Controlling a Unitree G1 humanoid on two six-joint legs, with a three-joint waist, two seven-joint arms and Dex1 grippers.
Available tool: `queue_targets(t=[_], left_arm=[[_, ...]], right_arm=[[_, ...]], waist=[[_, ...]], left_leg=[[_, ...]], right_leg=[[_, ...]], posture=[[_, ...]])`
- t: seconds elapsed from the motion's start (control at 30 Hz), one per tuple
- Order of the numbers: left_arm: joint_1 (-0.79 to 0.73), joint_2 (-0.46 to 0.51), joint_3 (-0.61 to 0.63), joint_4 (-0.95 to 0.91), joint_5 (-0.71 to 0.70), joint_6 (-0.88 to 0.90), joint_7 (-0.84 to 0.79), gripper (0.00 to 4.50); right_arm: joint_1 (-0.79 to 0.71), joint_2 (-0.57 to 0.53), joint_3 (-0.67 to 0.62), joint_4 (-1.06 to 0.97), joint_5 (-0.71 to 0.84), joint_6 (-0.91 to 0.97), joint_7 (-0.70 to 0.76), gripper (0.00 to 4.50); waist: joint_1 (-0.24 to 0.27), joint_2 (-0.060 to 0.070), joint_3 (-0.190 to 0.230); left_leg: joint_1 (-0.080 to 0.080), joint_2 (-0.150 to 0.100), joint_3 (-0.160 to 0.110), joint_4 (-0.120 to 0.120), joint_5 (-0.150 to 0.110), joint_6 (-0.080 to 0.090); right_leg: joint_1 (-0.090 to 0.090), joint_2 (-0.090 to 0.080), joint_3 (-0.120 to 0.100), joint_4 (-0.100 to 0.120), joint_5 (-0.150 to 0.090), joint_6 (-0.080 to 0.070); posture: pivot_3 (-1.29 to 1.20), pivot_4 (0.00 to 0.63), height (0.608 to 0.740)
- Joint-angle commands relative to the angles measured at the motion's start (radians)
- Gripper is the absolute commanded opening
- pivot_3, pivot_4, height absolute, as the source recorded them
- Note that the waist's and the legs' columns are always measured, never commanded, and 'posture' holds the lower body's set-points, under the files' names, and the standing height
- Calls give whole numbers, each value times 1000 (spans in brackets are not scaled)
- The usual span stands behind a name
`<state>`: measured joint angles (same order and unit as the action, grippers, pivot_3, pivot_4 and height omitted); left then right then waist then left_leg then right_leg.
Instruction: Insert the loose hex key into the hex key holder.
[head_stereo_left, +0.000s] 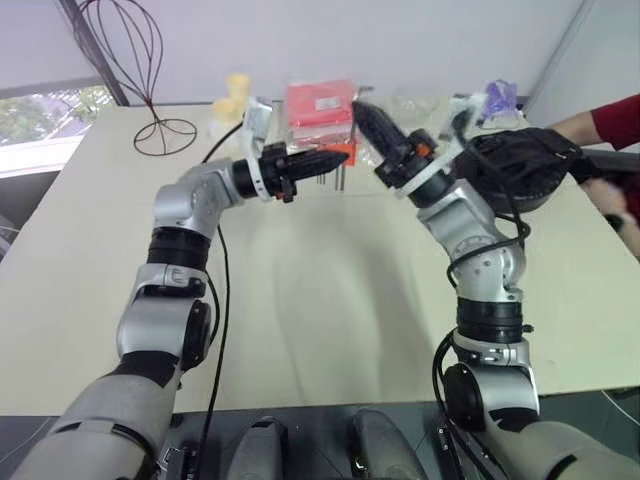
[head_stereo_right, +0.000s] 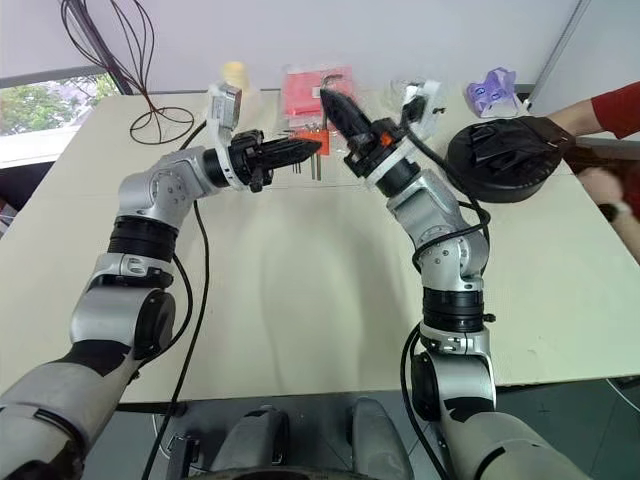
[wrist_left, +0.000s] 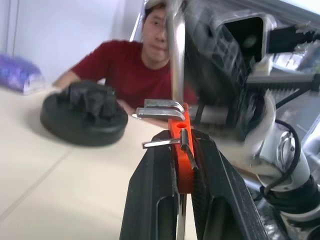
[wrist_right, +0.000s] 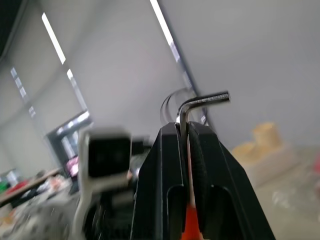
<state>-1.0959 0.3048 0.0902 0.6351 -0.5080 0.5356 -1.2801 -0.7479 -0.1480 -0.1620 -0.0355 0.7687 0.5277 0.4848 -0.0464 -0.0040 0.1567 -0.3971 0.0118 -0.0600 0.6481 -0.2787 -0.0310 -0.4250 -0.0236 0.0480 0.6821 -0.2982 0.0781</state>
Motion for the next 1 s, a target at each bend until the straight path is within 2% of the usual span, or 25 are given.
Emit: queue_targets(t=[0.03, 0.3, 0.4, 0.6, 0.7, 0.87, 1.0], left_arm=[[-36, 4, 15, -56, -12, -53, -13, 0], [-31, 4, 16, -45, 3, -72, -15, 0], [-28, 5, 13, -38, 11, -80, -17, 0], [-24, 10, 6, -16, 26, -100, -17, 0], [-11, 18, -2, -16, 40, -105, -12, 0], [77, 41, -16, -28, 85, -83, 54, 0], [251, 71, 18, -137, 46, 66, 154, 0]], right_arm=[[-3, -9, 11, 14, 1, 30, 9, 56], [0, 1, -11, 13, 11, 39, -9, 56], [2, 0, -15, 11, 16, 44, -9, 1135], [18, -32, -34, -28, 59, 97, 10, 4168], [58, -77, -35, -101, 81, 140, 9, 4168], [198, -267, 73, -278, 16, 201, 120, 4168], [262, -316, 70, -320, -3, 192, 116, 4168]], waist=[[1, 0, 0], [1, 0, 0], [1, 0, 0], [2, 0, 0], [2, 0, 0], [2, 0, 0], [-11, -1, 1]], left_leg=[[0, 0, 0, 0, 0, 0], [0, 0, 0, 0, 0, 0], [0, 0, 0, 0, 0, 0], [0, 0, 0, 0, 0, 0], [-1, 0, 0, 0, 0, 0], [-1, -1, 0, 1, 0, 0], [1, 0, 0, 0, 0, 1]], right_leg=[[0, 0, 0, 0, 0, 0], [0, 0, 0, 0, 0, 0], [0, 0, 0, 0, 0, 0], [0, -1, 0, 0, 0, 0], [0, -1, 0, 0, 0, 0], [0, -1, 0, 0, 0, 0], [0, 0, 2, 1, 0, 0]], posture=[[0, 150, 740], [0, 150, 740], [0, 150, 740], [0, 150, 740], [0, 150, 740], [0, 150, 740], [0, 150, 740]])
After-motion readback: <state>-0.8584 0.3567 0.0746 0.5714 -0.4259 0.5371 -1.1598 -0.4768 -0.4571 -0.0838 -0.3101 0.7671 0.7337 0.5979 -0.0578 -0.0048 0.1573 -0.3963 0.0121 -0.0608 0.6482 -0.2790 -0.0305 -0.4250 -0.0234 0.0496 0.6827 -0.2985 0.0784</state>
